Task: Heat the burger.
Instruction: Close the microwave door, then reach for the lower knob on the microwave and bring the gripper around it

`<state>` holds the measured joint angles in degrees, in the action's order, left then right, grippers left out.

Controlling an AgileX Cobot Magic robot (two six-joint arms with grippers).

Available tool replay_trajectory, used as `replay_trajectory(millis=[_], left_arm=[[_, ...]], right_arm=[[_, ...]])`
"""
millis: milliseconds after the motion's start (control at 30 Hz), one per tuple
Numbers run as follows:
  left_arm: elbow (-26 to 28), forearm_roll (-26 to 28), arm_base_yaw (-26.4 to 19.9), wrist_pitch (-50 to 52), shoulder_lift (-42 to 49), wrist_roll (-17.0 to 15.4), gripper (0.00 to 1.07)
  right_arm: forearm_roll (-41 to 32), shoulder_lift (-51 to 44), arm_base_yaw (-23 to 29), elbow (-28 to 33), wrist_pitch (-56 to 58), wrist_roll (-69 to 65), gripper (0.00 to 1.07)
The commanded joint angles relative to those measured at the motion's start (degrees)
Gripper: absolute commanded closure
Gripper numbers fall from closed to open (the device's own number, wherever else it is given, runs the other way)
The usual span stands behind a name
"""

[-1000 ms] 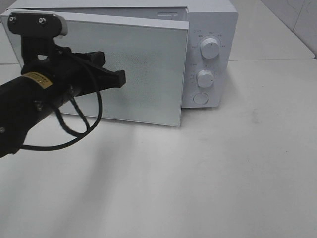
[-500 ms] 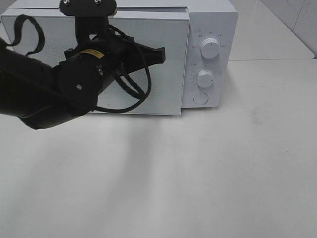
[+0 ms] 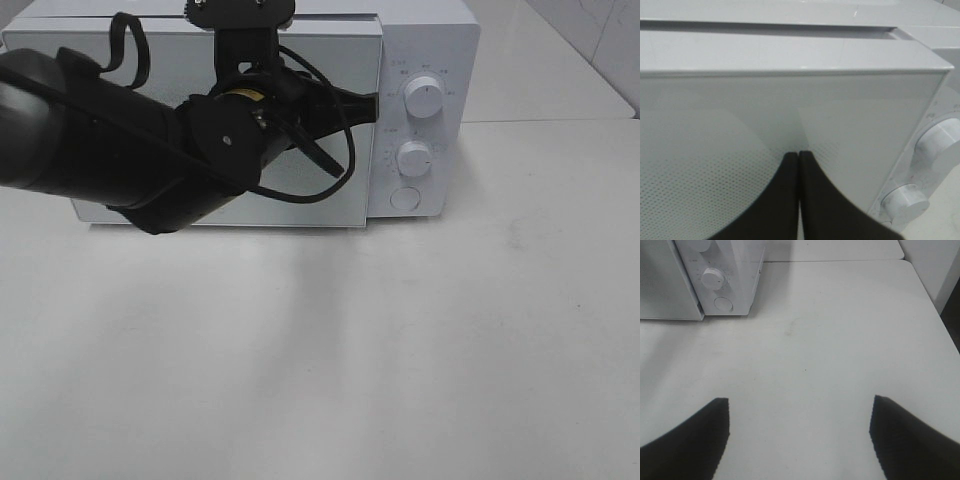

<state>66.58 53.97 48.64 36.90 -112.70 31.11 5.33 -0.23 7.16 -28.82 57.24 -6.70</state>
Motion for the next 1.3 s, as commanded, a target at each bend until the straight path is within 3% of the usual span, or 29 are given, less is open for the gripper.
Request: replay_trajectory(millis=[33,367,567,767,800,833,867,900,933,967,1000,1033,1133,1300], left_arm=[[3.95,2.01,-1.95,1.43,-1.2,2.01,1.07],[5.73,1.26,-5.33,-1.15,-1.89,2.29,1.07],[4.81,1.55,-3.09,-3.04,0.57,7.22,1.07],[0.74,7.22,-0.06,-8.48,5.27,12.15,1.06],[0.23,8.08,-0.06,-11.17,5.9,12.83,1.01],[-0.69,8.54,-0.06,-15.99,6.93,13.41,0.86],[-0.69,8.54,-0.06,-15.99,6.93,13.41,0.86],[-1.2,8.42,-0.06,-18.22,7.22,13.92,0.72],[-2.01,8.48,-0.06,-20.86,7.62,13.98,0.38],[-2.01,8.48,-0.06,-20.86,7.62,13.98,0.38],[-2.06,8.48,-0.06,-22.0,7.62,13.98,0.25],[-2.12,8.48,-0.06,-26.18,7.62,13.87,0.04],[-2.12,8.48,-0.06,-27.56,7.62,13.87,0.06],[-2.12,7.68,-0.86,-42.06,7.91,14.04,0.08]], right_arm=[[-0.06,-1.6,-0.4,0.11,0.0,-0.29,0.32],[-0.06,-1.6,-0.4,0.11,0.0,-0.29,0.32],[-0.06,-1.6,-0.4,0.11,0.0,-0.29,0.32],[-0.06,-1.6,-0.4,0.11,0.0,-0.29,0.32],[-0.06,-1.6,-0.4,0.11,0.0,-0.29,0.32],[-0.06,-1.6,-0.4,0.11,0.0,-0.29,0.32],[-0.06,-1.6,-0.4,0.11,0.0,-0.29,0.32],[-0.06,-1.6,-0.4,0.11,0.0,-0.29,0.32],[-0.06,-1.6,-0.4,0.11,0.0,-0.29,0.32],[-0.06,-1.6,-0.4,0.11,0.0,-0.29,0.32],[-0.06,-1.6,-0.4,0.11,0.0,-0.29,0.32],[-0.06,-1.6,-0.4,0.11,0.0,-0.29,0.32],[-0.06,-1.6,-0.4,0.11,0.0,-0.29,0.32],[-0.06,-1.6,-0.4,0.11,0.0,-0.29,0.32]])
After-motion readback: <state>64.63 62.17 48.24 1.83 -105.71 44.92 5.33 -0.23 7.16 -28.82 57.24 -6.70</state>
